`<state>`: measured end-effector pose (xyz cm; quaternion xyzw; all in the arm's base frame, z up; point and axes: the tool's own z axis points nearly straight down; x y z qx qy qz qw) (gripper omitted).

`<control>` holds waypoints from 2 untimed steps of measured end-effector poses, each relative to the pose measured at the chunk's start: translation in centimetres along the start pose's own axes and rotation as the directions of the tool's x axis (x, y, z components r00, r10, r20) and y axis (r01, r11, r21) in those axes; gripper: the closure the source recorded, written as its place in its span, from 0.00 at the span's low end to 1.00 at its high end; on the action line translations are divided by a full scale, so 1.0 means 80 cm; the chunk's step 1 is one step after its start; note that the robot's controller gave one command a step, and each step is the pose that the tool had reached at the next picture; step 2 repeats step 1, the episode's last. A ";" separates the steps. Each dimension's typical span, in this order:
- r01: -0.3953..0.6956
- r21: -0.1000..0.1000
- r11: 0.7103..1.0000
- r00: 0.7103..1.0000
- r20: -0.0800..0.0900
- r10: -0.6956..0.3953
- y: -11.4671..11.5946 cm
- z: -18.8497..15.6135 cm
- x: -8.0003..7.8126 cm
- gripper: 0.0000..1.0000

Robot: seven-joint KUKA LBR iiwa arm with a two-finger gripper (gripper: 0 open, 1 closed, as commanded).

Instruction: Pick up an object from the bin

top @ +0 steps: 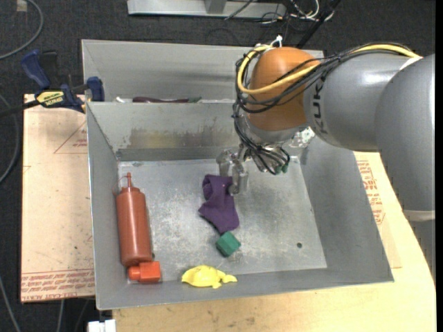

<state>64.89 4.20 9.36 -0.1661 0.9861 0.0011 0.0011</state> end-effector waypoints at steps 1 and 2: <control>0.000 0.002 1.000 1.000 0.005 0.000 0.000 -0.030 -0.002 1.00; 0.000 0.002 1.000 1.000 0.005 0.000 0.000 -0.030 -0.002 1.00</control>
Offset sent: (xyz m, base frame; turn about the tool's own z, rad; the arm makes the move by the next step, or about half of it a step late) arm -0.0001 0.0000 0.0587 0.0000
